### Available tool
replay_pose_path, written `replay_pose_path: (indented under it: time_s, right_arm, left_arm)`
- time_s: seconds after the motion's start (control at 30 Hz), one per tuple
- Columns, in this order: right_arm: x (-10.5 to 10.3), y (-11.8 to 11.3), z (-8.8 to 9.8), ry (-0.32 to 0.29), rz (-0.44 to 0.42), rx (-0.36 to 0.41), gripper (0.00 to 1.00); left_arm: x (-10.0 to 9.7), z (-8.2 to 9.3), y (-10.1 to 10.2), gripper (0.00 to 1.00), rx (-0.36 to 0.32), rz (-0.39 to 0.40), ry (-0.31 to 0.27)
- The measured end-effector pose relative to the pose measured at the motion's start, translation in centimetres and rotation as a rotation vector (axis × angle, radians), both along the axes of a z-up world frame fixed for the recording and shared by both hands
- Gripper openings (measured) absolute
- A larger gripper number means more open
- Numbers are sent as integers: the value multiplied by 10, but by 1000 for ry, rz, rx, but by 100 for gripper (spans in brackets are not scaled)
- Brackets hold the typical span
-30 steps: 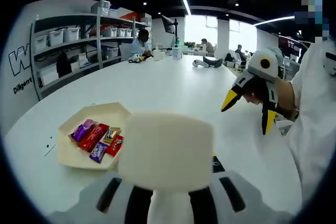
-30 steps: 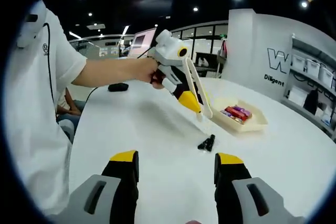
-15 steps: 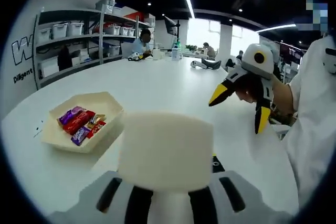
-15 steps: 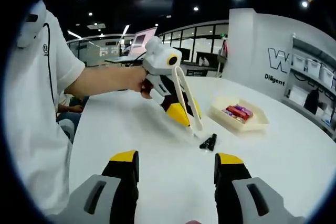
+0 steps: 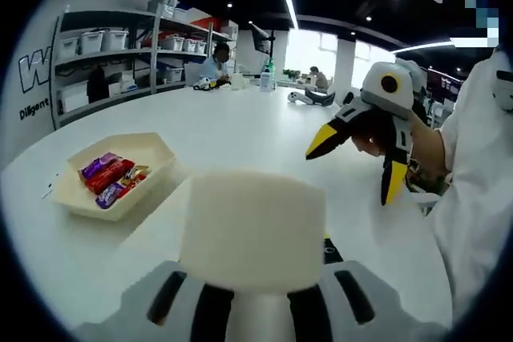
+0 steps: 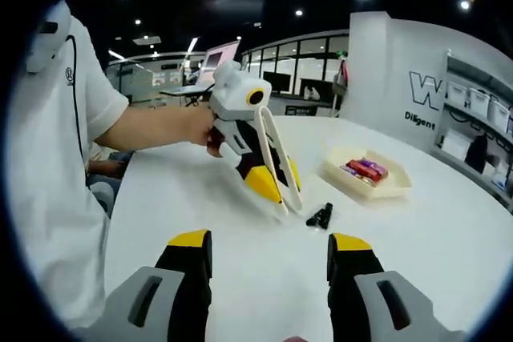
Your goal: Place the target food into the container with the food tongs after gripping and lifting it, then release it inside without dropping or visibly crushing the food.
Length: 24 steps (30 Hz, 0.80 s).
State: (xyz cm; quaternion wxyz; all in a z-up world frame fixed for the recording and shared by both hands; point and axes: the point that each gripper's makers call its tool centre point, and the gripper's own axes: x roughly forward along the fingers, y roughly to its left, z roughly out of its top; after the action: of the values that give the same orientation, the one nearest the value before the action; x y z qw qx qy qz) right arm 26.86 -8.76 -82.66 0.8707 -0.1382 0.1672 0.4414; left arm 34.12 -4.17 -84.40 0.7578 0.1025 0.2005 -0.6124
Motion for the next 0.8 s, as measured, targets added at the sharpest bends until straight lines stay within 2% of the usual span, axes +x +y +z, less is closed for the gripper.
replay_pose_path:
  time_s: [0.17,0.8]
  right_arm:
    - [0,-1,-2,3,0,1,54]
    - [1,-4,-5,7,-6,11,54]
  left_arm:
    - [-3,-5,-4,21,6,1,3]
    - [-15,-5,-21,21,-28,10,12]
